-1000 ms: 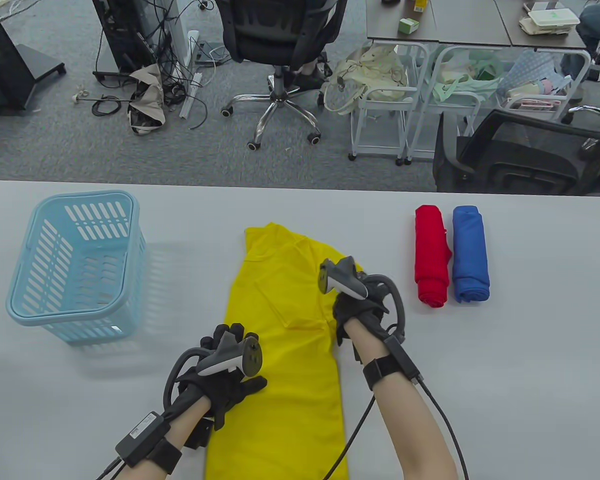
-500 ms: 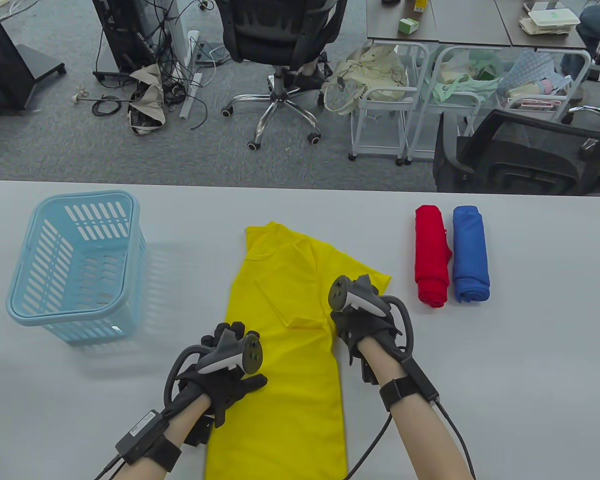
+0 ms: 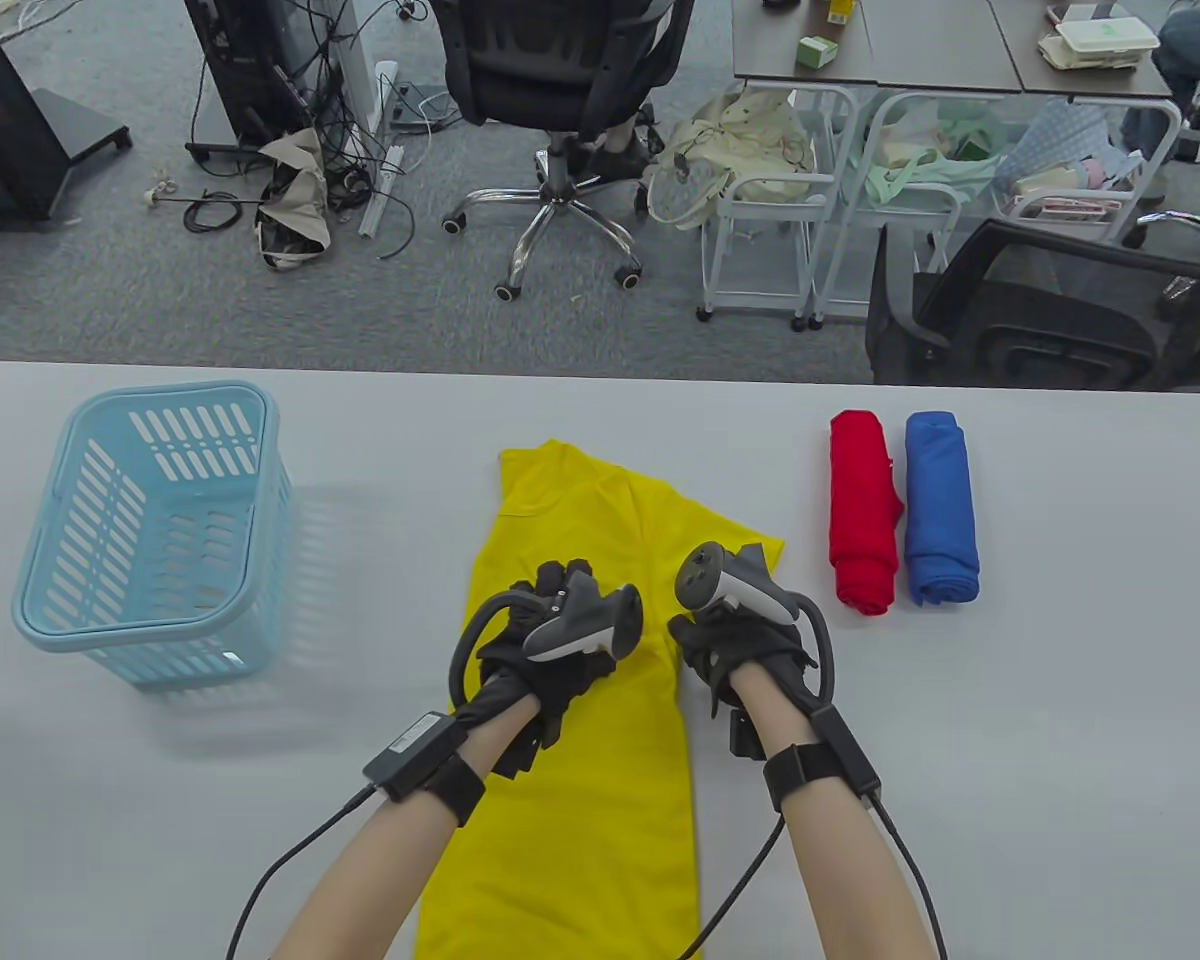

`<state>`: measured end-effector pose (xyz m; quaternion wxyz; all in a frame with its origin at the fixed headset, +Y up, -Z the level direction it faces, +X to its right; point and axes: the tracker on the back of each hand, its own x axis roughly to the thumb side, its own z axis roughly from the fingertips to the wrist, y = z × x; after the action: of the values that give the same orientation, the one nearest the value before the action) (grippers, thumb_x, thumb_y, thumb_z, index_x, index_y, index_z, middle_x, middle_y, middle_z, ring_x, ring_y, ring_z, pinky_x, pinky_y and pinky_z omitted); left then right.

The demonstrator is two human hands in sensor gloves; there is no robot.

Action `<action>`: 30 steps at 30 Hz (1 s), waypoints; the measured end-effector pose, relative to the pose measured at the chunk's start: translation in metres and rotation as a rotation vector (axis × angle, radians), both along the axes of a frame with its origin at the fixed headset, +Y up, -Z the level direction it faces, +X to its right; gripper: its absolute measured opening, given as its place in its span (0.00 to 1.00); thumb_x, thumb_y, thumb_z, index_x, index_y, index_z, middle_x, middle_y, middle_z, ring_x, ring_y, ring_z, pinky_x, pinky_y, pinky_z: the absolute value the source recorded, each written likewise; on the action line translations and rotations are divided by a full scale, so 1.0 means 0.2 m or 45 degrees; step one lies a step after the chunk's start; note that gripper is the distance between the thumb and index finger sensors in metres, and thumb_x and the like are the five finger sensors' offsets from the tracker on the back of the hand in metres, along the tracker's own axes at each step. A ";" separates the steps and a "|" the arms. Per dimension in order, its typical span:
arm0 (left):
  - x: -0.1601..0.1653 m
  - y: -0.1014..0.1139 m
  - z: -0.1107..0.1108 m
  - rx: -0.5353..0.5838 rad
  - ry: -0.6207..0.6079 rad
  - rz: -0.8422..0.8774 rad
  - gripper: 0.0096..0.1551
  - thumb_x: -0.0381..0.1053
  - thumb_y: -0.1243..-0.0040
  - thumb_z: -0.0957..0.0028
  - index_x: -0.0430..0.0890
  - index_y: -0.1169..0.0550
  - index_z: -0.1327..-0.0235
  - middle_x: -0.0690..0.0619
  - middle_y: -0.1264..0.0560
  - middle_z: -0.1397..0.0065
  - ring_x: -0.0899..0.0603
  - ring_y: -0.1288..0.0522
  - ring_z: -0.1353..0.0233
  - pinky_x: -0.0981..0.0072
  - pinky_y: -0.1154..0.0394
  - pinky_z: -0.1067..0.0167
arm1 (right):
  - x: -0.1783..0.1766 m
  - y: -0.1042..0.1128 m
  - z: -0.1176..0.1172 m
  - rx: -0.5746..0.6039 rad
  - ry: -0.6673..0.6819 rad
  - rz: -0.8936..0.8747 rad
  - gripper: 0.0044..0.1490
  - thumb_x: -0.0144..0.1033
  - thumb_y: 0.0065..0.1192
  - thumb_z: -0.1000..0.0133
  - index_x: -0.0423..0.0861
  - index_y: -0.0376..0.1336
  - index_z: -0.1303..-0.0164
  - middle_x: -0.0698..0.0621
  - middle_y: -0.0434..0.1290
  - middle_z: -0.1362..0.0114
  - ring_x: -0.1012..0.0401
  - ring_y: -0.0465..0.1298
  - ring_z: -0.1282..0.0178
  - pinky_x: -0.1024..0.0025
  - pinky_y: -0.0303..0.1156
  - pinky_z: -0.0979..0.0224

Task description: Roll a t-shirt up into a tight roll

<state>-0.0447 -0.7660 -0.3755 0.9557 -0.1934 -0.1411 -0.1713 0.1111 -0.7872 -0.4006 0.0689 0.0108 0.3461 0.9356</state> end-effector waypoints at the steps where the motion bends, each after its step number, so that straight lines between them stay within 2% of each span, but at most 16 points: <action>1: 0.02 0.01 0.00 0.085 -0.037 -0.020 0.28 0.65 0.61 0.43 0.74 0.49 0.29 0.54 0.55 0.11 0.40 0.54 0.12 0.42 0.48 0.17 | 0.00 0.01 0.00 0.005 0.007 0.027 0.44 0.52 0.26 0.34 0.49 0.17 0.21 0.45 0.15 0.20 0.44 0.17 0.19 0.39 0.26 0.22; 2: 0.02 0.03 0.00 0.151 -0.055 -0.025 0.22 0.62 0.59 0.43 0.72 0.40 0.34 0.56 0.50 0.12 0.41 0.51 0.12 0.42 0.47 0.17 | 0.01 0.01 -0.01 0.009 0.011 0.040 0.44 0.52 0.27 0.34 0.50 0.17 0.21 0.45 0.15 0.19 0.44 0.18 0.18 0.40 0.27 0.22; 4: -0.09 0.09 -0.04 0.283 -0.076 -0.239 0.21 0.60 0.54 0.45 0.71 0.32 0.39 0.59 0.44 0.13 0.42 0.48 0.12 0.40 0.47 0.18 | 0.04 0.02 -0.01 0.009 -0.012 0.059 0.44 0.52 0.28 0.34 0.49 0.18 0.20 0.45 0.16 0.18 0.43 0.19 0.18 0.40 0.29 0.21; 7: -0.44 0.25 -0.15 0.528 0.132 -0.683 0.21 0.60 0.49 0.48 0.70 0.29 0.41 0.57 0.40 0.13 0.41 0.45 0.12 0.39 0.44 0.19 | 0.06 0.01 -0.01 0.016 -0.072 0.017 0.44 0.50 0.28 0.33 0.48 0.18 0.20 0.44 0.16 0.19 0.43 0.18 0.18 0.40 0.28 0.21; 9: -0.57 0.36 -0.13 0.667 0.295 -0.786 0.32 0.54 0.48 0.46 0.67 0.39 0.26 0.48 0.47 0.11 0.34 0.47 0.13 0.38 0.43 0.20 | 0.05 0.01 -0.01 0.039 -0.079 0.039 0.44 0.49 0.28 0.33 0.47 0.19 0.20 0.43 0.17 0.18 0.42 0.19 0.18 0.40 0.29 0.21; 10: -0.60 0.42 -0.09 0.676 0.313 -0.717 0.36 0.56 0.51 0.45 0.63 0.43 0.22 0.46 0.49 0.10 0.33 0.48 0.13 0.38 0.43 0.20 | 0.03 0.02 -0.02 0.051 -0.087 0.061 0.44 0.49 0.27 0.33 0.47 0.19 0.19 0.43 0.17 0.18 0.41 0.20 0.18 0.40 0.30 0.21; 13: -0.59 0.45 0.10 0.489 0.289 -0.236 0.37 0.63 0.60 0.44 0.59 0.43 0.19 0.49 0.43 0.11 0.36 0.42 0.13 0.39 0.42 0.20 | -0.02 0.08 -0.02 0.094 -0.111 0.160 0.43 0.46 0.32 0.33 0.46 0.24 0.17 0.41 0.23 0.16 0.40 0.26 0.16 0.41 0.34 0.20; 15: -0.57 0.36 0.20 0.273 0.264 0.037 0.41 0.67 0.62 0.46 0.57 0.41 0.18 0.49 0.36 0.13 0.37 0.35 0.15 0.40 0.38 0.21 | -0.07 0.14 0.04 0.184 -0.045 0.156 0.43 0.45 0.31 0.33 0.45 0.25 0.16 0.39 0.25 0.15 0.39 0.27 0.15 0.40 0.35 0.20; 16: -0.56 0.27 0.23 0.081 0.257 0.166 0.44 0.70 0.63 0.48 0.56 0.42 0.17 0.48 0.36 0.12 0.36 0.34 0.16 0.39 0.37 0.22 | -0.11 0.18 0.09 0.247 0.031 0.124 0.43 0.47 0.31 0.33 0.44 0.26 0.15 0.39 0.26 0.14 0.38 0.28 0.15 0.40 0.36 0.20; 18: -0.56 0.09 0.28 -0.262 0.321 0.192 0.50 0.73 0.68 0.50 0.54 0.54 0.15 0.42 0.45 0.09 0.33 0.39 0.14 0.37 0.40 0.21 | -0.19 0.23 0.24 0.313 0.181 0.048 0.46 0.53 0.32 0.33 0.44 0.29 0.12 0.39 0.30 0.12 0.37 0.33 0.12 0.39 0.40 0.19; 19: -0.56 0.00 0.28 -0.412 0.300 0.150 0.52 0.74 0.71 0.51 0.53 0.61 0.17 0.39 0.58 0.10 0.30 0.49 0.14 0.38 0.42 0.21 | -0.23 0.22 0.30 0.292 0.256 0.019 0.47 0.56 0.33 0.33 0.44 0.29 0.12 0.38 0.31 0.11 0.37 0.35 0.12 0.39 0.42 0.19; 20: -0.57 -0.03 0.29 -0.433 0.300 0.095 0.53 0.75 0.73 0.51 0.53 0.68 0.21 0.39 0.69 0.13 0.28 0.61 0.15 0.35 0.50 0.20 | -0.25 0.20 0.34 0.258 0.301 0.005 0.49 0.58 0.32 0.34 0.44 0.29 0.12 0.38 0.32 0.11 0.37 0.36 0.11 0.39 0.43 0.19; 22: -0.59 -0.07 0.27 -0.271 0.224 -0.043 0.52 0.76 0.79 0.55 0.54 0.73 0.24 0.41 0.70 0.14 0.31 0.62 0.14 0.36 0.51 0.19 | -0.28 0.10 0.41 0.133 0.368 0.036 0.52 0.62 0.31 0.36 0.43 0.28 0.13 0.36 0.33 0.12 0.36 0.34 0.13 0.39 0.45 0.19; 23: -0.61 -0.07 0.25 -0.266 0.244 -0.045 0.52 0.76 0.80 0.56 0.55 0.73 0.24 0.43 0.70 0.13 0.33 0.62 0.13 0.36 0.51 0.19 | -0.28 0.05 0.41 0.090 0.363 0.087 0.52 0.62 0.30 0.37 0.43 0.26 0.14 0.37 0.26 0.14 0.37 0.27 0.16 0.39 0.42 0.20; 26: -0.75 -0.07 0.16 -0.284 0.390 -0.016 0.49 0.75 0.82 0.56 0.58 0.73 0.25 0.48 0.73 0.14 0.37 0.66 0.13 0.34 0.55 0.19 | -0.17 0.00 0.30 0.114 0.314 0.225 0.51 0.63 0.20 0.39 0.46 0.15 0.20 0.42 0.17 0.18 0.41 0.20 0.18 0.39 0.34 0.20; 30: -0.93 -0.06 0.09 -0.143 0.579 -0.111 0.43 0.69 0.82 0.51 0.58 0.68 0.23 0.48 0.68 0.13 0.36 0.64 0.13 0.35 0.54 0.19 | 0.01 0.03 0.12 0.049 0.056 0.155 0.51 0.60 0.31 0.37 0.46 0.20 0.19 0.43 0.20 0.17 0.42 0.21 0.17 0.40 0.33 0.19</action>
<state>-0.2317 -0.7777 -0.3573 0.9424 -0.2857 0.0770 -0.1562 0.1132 -0.7804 -0.3767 0.0041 0.0119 0.3294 0.9441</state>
